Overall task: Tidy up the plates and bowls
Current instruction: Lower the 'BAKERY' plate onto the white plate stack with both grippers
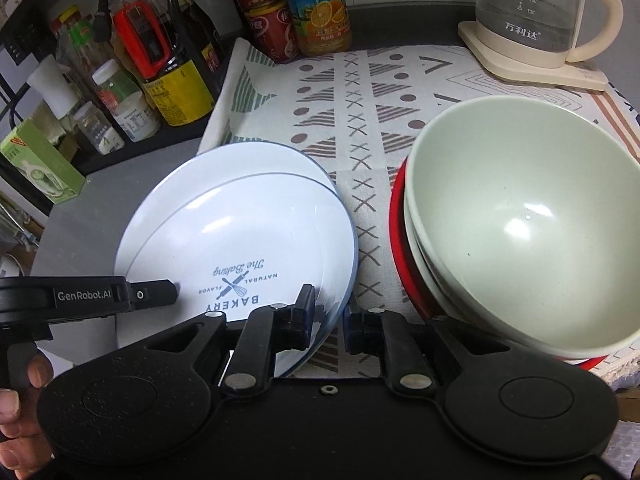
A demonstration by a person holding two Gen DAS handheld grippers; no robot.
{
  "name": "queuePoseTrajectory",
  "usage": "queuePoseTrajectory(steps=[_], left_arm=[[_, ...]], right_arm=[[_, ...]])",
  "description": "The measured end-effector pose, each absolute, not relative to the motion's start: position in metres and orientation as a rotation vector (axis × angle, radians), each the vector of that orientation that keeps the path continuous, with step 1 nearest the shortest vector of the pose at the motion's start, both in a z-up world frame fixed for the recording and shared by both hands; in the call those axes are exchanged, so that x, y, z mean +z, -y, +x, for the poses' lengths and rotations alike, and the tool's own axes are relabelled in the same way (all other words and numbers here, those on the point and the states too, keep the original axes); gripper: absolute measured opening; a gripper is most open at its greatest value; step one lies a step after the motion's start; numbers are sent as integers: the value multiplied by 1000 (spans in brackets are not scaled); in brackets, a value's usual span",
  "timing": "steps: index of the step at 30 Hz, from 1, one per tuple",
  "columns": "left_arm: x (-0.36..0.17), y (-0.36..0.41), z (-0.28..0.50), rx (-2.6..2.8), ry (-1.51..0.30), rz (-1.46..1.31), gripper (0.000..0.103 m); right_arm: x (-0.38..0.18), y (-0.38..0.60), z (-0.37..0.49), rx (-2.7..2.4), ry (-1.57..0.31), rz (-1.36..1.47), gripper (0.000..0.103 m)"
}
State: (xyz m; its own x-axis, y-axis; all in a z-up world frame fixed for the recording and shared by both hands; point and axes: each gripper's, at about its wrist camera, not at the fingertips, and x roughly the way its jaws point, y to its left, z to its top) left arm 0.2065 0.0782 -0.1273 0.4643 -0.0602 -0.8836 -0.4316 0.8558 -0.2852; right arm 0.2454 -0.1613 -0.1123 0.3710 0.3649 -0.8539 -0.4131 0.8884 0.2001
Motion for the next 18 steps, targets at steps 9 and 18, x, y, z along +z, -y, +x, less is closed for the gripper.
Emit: queuePoseTrajectory(steps=[9, 18], left_arm=[[-132, -77, 209, 268, -1093, -511, 23], [-126, -81, 217, 301, -1091, -435, 23]], right_arm=[[-117, 157, 248, 518, -1092, -71, 18], [-118, 153, 249, 542, -1095, -83, 22]])
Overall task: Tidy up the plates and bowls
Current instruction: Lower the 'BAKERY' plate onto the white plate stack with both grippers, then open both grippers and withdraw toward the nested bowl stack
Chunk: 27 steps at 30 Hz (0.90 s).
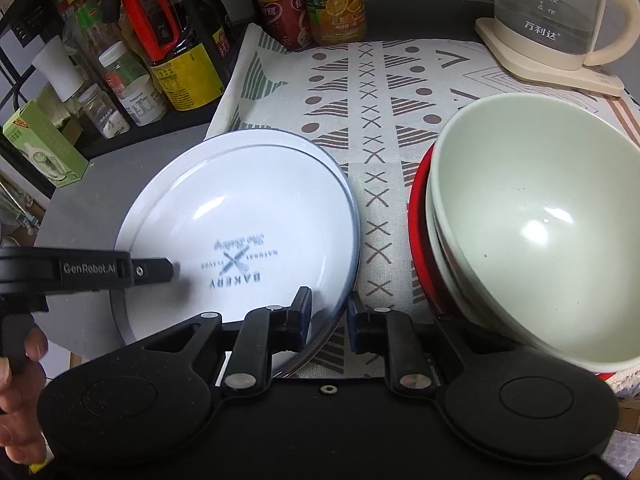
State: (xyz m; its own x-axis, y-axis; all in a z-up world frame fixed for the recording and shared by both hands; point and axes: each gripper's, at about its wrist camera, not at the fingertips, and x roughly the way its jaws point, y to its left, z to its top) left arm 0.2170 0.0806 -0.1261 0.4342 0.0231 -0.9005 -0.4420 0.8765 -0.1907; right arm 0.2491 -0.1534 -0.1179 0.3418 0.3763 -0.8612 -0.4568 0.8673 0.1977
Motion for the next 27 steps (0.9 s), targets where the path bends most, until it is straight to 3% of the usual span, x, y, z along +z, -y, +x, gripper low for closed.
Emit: queuePoseTrajectory(steps=[5, 11, 13, 15, 18, 22, 27], left_arm=[[-123, -86, 219, 310, -1088, -429, 23], [-109, -83, 216, 329, -1056, -394, 24], [-103, -83, 214, 342, -1043, -382, 36], [-97, -84, 213, 366, -1031, -377, 52], [-85, -88, 208, 391, -979, -388, 68], [-69, -92, 205, 387, -935, -390, 77], [-53, -92, 203, 354, -890, -397, 85]], right_arm=[[-112, 157, 248, 552, -1076, -62, 25], [-95, 156, 242, 593, -1031, -14, 43], [-86, 156, 241, 606, -997, 4, 51], [-75, 157, 240, 600, -942, 9, 69], [-63, 162, 243, 606, -895, 49, 80], [-50, 172, 243, 581, -807, 106, 101], [-43, 186, 251, 527, -790, 164, 103]])
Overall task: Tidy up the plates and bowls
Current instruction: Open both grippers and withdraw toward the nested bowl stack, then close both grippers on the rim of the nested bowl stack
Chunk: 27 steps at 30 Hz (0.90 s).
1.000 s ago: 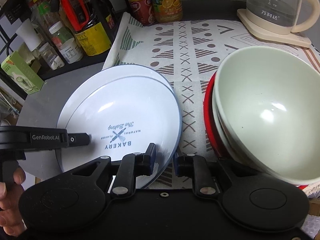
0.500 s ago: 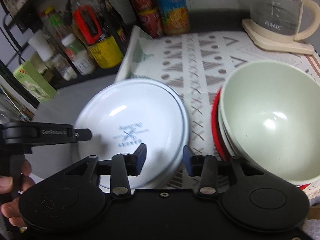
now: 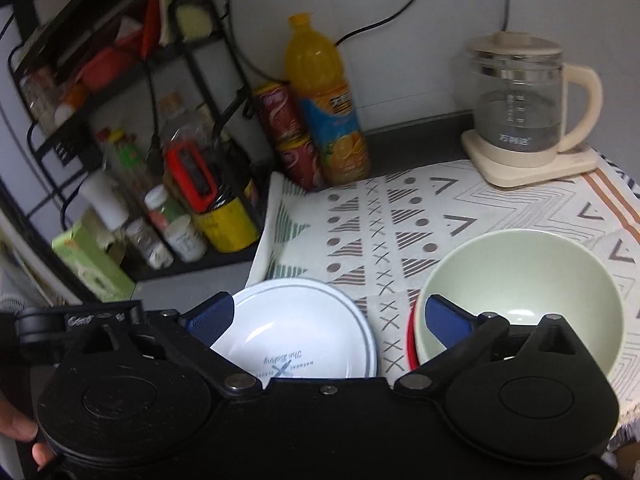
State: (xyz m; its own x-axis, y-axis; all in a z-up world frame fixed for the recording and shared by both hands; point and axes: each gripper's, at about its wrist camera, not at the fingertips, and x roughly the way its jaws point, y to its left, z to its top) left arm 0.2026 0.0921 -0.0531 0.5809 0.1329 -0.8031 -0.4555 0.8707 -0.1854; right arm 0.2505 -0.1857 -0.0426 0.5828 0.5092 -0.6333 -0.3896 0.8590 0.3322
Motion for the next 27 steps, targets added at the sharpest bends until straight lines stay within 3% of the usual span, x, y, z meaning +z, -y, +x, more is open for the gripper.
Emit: queuePoseTrajectory(steps=[9, 13, 27], left_arm=[[-45, -82, 204, 327, -883, -411, 92], [-42, -71, 208, 300, -865, -398, 103], [-38, -25, 236, 142, -834, -372, 103]], right_arm=[[-36, 214, 251, 438, -758, 205, 103], [-36, 225, 249, 412, -747, 205, 103], [-35, 270, 248, 280, -730, 196, 103]])
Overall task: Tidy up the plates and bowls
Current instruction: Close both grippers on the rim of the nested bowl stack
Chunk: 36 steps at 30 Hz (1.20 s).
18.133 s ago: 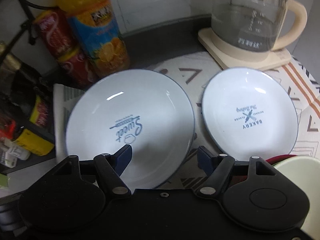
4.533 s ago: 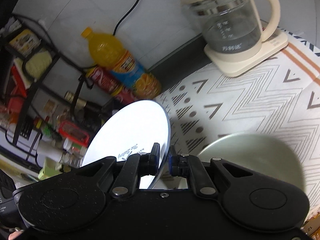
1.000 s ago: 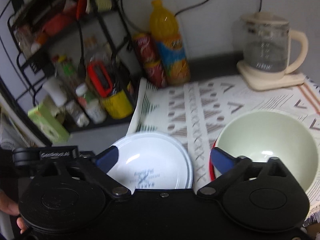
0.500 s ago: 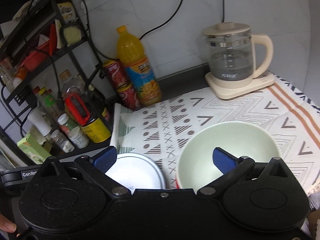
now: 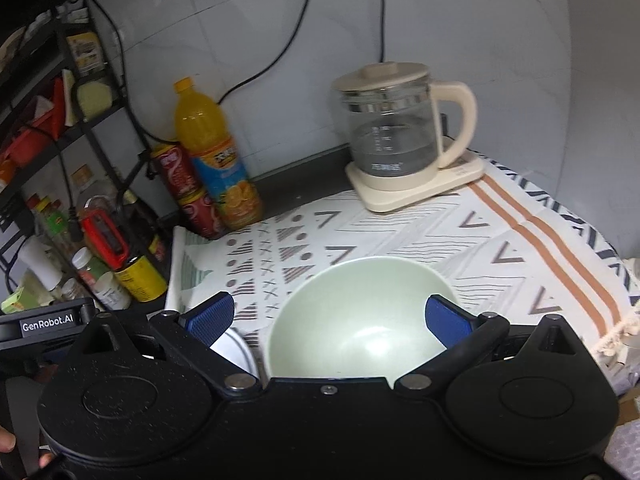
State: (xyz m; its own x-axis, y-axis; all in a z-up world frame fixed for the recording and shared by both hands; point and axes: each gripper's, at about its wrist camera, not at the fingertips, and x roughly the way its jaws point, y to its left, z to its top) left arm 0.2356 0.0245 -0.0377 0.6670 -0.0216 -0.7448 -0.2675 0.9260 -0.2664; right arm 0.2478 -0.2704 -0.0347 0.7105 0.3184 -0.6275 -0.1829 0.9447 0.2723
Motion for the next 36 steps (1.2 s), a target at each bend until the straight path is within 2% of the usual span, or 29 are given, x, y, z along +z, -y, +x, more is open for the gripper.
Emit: queuePoseTrajectory(steps=[23, 32, 36], left_arm=[[-53, 62, 282, -89, -929, -272, 103], [-70, 74, 296, -143, -979, -262, 100], [-79, 76, 302, -153, -1005, -262, 99]], right_arm=[[-58, 325, 254, 162, -833, 244, 101], [-78, 333, 263, 139, -911, 279, 91], [-89, 330, 269, 151, -962, 286, 83]])
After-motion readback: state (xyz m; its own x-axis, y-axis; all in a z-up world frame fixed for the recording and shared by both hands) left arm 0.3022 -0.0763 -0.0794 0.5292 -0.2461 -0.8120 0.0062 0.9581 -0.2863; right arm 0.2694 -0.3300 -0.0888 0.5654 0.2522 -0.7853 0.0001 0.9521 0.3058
